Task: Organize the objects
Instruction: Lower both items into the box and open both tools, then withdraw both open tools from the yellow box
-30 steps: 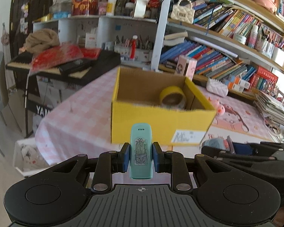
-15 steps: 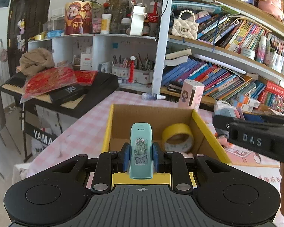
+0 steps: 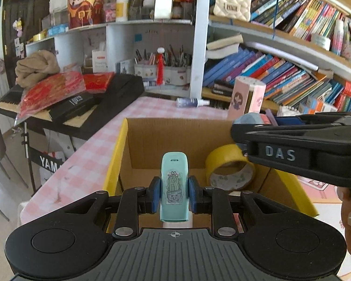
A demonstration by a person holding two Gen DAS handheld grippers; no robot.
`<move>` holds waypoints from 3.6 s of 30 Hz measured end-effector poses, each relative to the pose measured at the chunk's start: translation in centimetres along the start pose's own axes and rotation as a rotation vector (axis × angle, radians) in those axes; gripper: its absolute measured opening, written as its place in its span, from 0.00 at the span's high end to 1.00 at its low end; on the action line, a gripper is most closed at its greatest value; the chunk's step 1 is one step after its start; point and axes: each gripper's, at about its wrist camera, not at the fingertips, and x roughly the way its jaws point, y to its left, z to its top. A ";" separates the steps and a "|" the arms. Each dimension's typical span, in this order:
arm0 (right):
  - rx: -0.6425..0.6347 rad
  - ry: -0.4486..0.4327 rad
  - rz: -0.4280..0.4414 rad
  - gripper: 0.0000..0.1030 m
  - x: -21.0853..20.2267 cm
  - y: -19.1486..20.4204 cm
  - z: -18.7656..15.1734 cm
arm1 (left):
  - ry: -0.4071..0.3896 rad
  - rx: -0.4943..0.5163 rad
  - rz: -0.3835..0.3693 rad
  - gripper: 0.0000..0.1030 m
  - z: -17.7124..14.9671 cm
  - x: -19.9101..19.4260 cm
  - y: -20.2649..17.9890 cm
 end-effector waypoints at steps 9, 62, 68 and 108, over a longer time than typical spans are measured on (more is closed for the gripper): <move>-0.031 0.101 0.060 0.61 3.7 0.5 -0.4 | 0.069 0.010 0.018 0.78 -0.5 2.6 -0.3; -0.078 0.181 0.096 0.52 4.5 0.9 -2.1 | 0.078 -0.010 0.043 0.33 -1.5 2.0 -0.6; -0.023 0.088 0.036 0.49 0.3 0.5 -2.5 | 0.000 -0.028 0.055 0.28 -1.9 -1.7 0.3; 0.051 0.155 -0.212 0.25 -16.9 9.6 -16.1 | 0.081 -0.051 0.045 0.10 -13.9 -16.0 4.4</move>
